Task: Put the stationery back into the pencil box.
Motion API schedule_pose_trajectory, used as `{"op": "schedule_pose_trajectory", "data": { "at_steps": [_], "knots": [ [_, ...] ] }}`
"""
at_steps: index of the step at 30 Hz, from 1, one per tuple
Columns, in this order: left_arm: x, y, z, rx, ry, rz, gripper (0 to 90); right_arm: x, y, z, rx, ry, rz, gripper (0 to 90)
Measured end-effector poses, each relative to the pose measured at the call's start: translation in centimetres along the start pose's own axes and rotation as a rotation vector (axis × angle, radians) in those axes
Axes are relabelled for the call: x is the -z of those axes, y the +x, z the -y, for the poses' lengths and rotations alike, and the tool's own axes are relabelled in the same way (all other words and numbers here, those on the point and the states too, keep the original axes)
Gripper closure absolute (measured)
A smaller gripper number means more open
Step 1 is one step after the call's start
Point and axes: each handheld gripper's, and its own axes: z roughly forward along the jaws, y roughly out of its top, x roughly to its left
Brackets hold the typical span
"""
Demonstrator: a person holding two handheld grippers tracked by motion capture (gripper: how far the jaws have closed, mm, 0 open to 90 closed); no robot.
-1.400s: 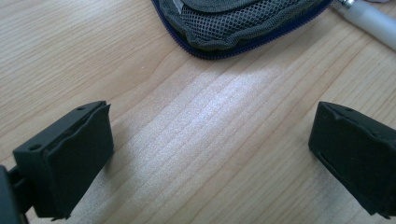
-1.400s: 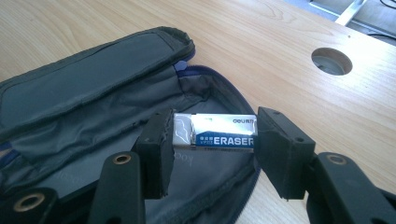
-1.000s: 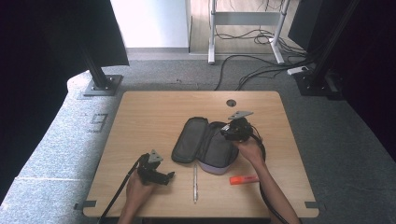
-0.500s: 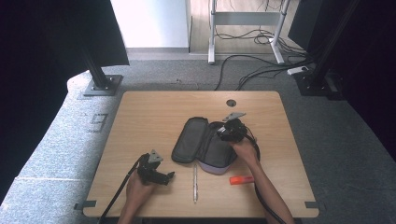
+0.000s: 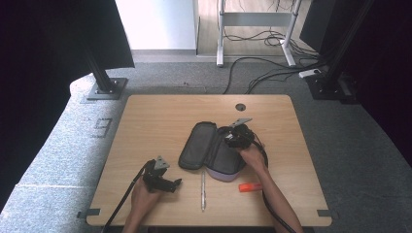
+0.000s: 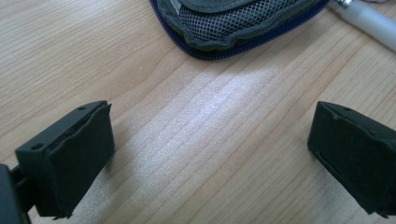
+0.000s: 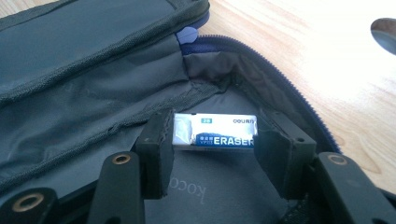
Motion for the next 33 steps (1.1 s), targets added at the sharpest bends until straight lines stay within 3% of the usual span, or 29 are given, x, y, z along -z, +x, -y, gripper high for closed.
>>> {"op": "schedule_pose_trajectory", "data": {
  "at_steps": [7, 33],
  "knots": [
    [0.0, 0.0, 0.0, 0.0, 0.0, 0.0, 0.3, 0.4, 0.3, -0.4, -0.007, -0.013, -0.011, 42.4],
    [0.0, 0.0, 0.0, -0.001, 0.001, 0.0, 0.3, 3.8, 1.5, -0.4, 0.056, -0.044, -0.09, 31.3]
  ]
}}
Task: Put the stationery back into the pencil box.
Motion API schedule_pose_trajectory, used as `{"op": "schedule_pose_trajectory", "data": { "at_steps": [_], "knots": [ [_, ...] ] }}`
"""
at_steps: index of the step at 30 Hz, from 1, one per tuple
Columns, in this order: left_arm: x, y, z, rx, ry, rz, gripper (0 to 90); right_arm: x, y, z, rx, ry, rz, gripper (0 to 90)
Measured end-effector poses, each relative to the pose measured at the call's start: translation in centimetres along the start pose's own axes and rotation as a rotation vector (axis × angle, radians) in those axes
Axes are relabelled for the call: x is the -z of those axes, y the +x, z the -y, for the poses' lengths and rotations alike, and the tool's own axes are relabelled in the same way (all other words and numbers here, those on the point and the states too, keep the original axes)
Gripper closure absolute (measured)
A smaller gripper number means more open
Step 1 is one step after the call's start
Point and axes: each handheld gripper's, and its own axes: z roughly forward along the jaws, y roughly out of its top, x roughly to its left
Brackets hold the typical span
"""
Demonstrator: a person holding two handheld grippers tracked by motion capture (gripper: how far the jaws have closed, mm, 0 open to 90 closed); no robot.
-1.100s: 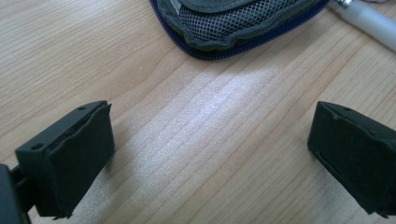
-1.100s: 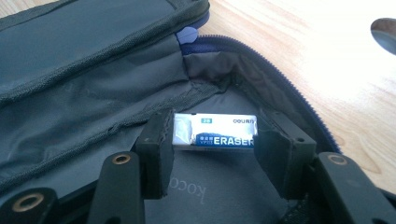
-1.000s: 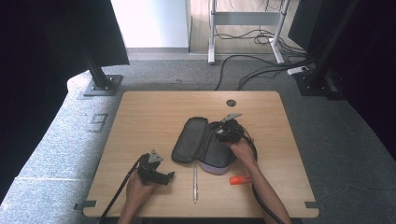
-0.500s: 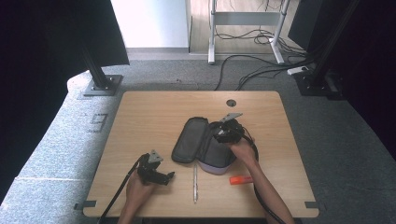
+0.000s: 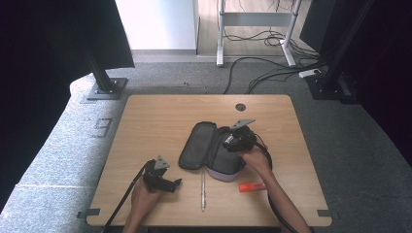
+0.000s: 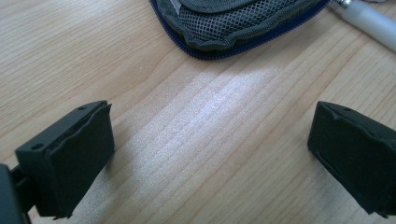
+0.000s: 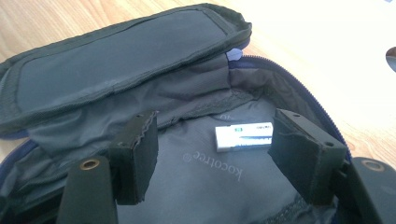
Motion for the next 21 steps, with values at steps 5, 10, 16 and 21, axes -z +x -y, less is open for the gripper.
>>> {"op": "schedule_pose_trajectory", "data": {
  "at_steps": [5, 10, 16, 21],
  "knots": [
    [0.0, 0.0, 0.0, 0.0, 0.0, 0.0, 0.3, 0.8, -0.2, 0.4, -0.007, -0.01, -0.021, 29.6],
    [0.0, 0.0, 0.0, 0.0, 0.0, 0.0, 0.3, 1.3, -0.5, 0.9, -0.016, -0.013, -0.031, 27.0],
    [0.0, 0.0, 0.0, 0.0, 0.0, 0.0, 0.3, 2.4, -0.7, 1.5, -0.029, -0.014, -0.028, 20.0],
    [0.0, 0.0, 0.0, 0.0, 0.0, 0.0, 0.3, 3.1, -0.9, 2.0, -0.049, -0.022, -0.02, 12.7]
  ]
}}
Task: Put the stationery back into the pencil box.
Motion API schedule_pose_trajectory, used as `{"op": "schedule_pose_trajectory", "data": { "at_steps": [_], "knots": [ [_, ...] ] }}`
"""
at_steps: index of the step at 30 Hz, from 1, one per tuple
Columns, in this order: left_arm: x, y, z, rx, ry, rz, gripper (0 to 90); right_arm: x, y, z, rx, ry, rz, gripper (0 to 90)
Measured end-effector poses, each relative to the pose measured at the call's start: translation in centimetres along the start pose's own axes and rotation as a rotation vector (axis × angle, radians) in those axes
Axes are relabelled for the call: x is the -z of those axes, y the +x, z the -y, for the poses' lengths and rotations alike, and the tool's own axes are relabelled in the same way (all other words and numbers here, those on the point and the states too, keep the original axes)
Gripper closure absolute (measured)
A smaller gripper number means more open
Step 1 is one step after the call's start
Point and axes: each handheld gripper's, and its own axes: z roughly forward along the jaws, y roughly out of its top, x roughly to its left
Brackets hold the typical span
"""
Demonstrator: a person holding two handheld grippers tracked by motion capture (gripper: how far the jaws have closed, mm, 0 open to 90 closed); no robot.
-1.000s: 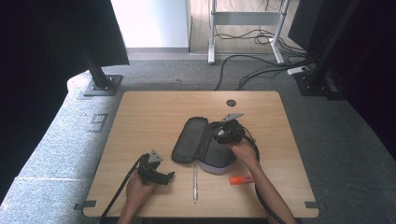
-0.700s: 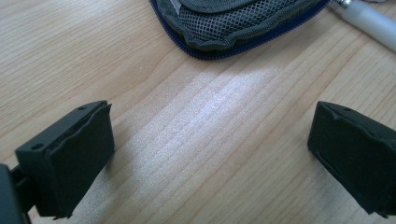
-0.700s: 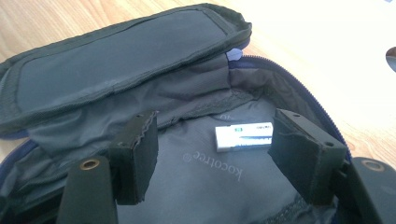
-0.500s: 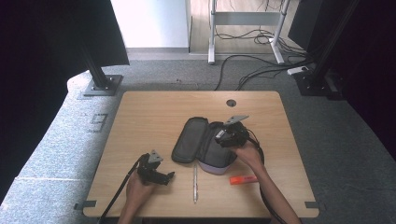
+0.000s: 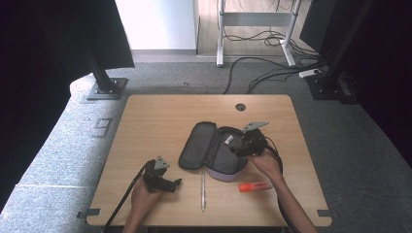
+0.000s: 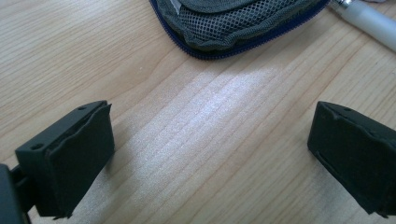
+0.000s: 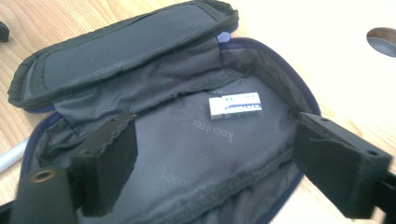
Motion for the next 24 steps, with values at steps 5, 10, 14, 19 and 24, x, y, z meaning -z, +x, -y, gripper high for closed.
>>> {"op": "schedule_pose_trajectory", "data": {
  "at_steps": [5, 10, 14, 19, 24],
  "knots": [
    [0.0, 0.0, 0.0, 0.0, 0.0, 0.0, 0.3, 0.5, 0.0, 0.6, 0.005, 0.005, -0.009, 7.2],
    [0.0, 0.0, 0.0, 0.0, 0.0, 0.0, 0.3, 1.0, 0.3, 1.1, 0.025, 0.013, -0.004, 2.3],
    [0.0, 0.0, 0.0, 0.0, 0.0, 0.0, 0.3, 1.4, 0.5, 1.6, 0.024, 0.014, -0.005, 1.4],
    [0.0, 0.0, 0.0, 0.0, 0.0, 0.0, 0.3, 2.0, 0.5, 2.2, 0.019, 0.011, -0.01, 1.1],
    [0.0, 0.0, 0.0, 0.0, 0.0, 0.0, 0.3, 2.6, 0.5, 3.0, 0.009, 0.005, -0.011, 1.2]
  ]
}}
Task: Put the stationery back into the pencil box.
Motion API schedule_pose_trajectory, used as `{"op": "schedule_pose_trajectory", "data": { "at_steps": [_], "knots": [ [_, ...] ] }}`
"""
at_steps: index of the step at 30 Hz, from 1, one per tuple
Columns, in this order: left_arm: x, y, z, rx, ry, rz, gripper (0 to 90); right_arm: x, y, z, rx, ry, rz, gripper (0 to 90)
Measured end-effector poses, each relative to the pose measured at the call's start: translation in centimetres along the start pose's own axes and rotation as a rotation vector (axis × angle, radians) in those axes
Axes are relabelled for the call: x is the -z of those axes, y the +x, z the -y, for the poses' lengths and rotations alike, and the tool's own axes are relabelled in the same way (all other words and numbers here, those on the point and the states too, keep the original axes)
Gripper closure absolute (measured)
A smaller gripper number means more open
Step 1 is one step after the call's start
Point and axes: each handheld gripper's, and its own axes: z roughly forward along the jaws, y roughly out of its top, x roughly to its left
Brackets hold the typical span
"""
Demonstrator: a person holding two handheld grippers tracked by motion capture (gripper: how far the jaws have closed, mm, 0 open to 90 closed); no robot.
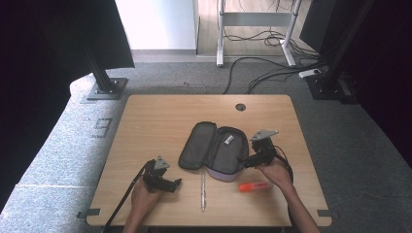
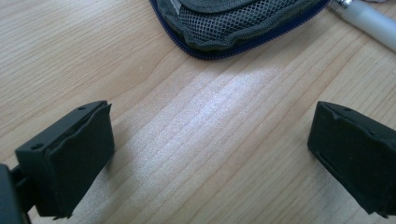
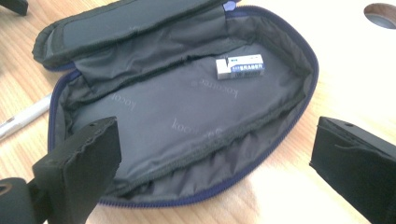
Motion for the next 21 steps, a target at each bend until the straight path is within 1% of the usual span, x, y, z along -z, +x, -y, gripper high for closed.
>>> {"op": "schedule_pose_trajectory", "data": {
  "at_steps": [7, 17, 21],
  "knots": [
    [0.0, 0.0, 0.0, 0.0, 0.0, 0.0, 0.3, 0.9, 0.1, 1.0, 0.003, -0.004, -0.002, 1.8],
    [0.0, 0.0, 0.0, 0.0, 0.0, 0.0, 0.3, 2.2, 1.0, 2.2, 0.034, -0.016, -0.017, 10.3],
    [0.0, 0.0, 0.0, 0.0, 0.0, 0.0, 0.3, 2.7, 1.3, 2.7, 0.035, -0.024, -0.028, 12.6]
  ]
}}
